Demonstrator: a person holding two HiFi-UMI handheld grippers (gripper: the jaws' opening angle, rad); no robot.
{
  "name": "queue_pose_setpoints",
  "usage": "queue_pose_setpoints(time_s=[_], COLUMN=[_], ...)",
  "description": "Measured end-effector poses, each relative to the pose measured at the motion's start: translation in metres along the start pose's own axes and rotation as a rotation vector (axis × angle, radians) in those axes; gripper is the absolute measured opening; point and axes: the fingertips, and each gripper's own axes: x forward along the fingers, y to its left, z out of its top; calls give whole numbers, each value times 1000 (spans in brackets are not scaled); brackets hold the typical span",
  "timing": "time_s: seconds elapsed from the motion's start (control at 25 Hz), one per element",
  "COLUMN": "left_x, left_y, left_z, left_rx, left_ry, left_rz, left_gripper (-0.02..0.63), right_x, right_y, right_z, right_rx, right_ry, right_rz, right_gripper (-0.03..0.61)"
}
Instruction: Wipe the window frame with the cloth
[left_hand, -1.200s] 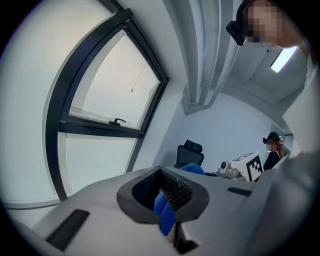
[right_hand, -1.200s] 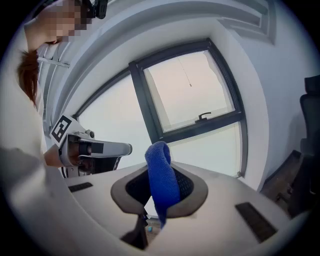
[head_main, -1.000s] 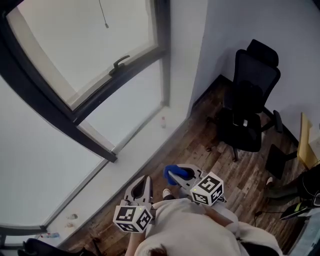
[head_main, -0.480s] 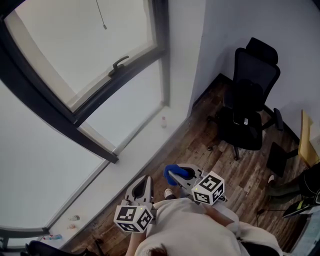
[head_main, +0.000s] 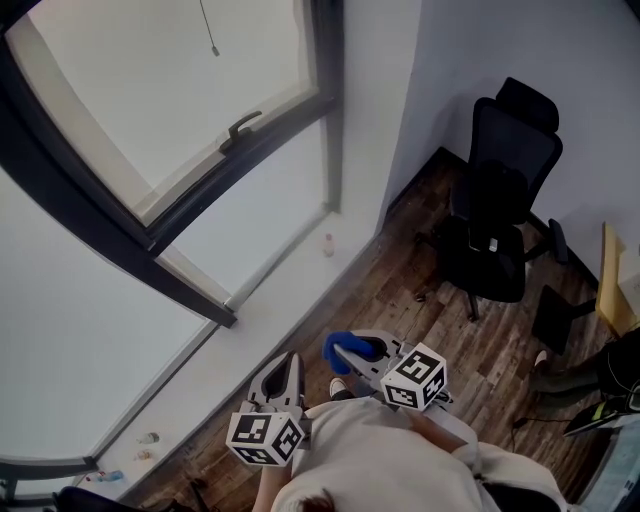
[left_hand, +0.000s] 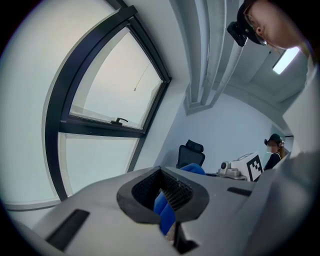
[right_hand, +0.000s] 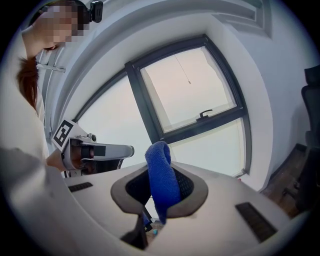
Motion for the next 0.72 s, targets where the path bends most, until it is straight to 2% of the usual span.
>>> queue_pose_setpoints(time_s=[0.28, 0.56, 0.72], left_x=[7, 20, 46], left_y=[19, 63, 82], left_z=[12, 21, 44], left_rx=[-34, -102, -110], left_ry=[-31, -64, -78], left_rz=[57, 190, 231], left_gripper=[5, 5, 5], right_x=[19, 74, 109], right_y=[-12, -19, -37], right_z=[3, 13, 38], right_rx=[-1, -23, -35], right_ry=[49, 106, 102], right_rz=[36, 187, 272], right_gripper=[49, 49, 49])
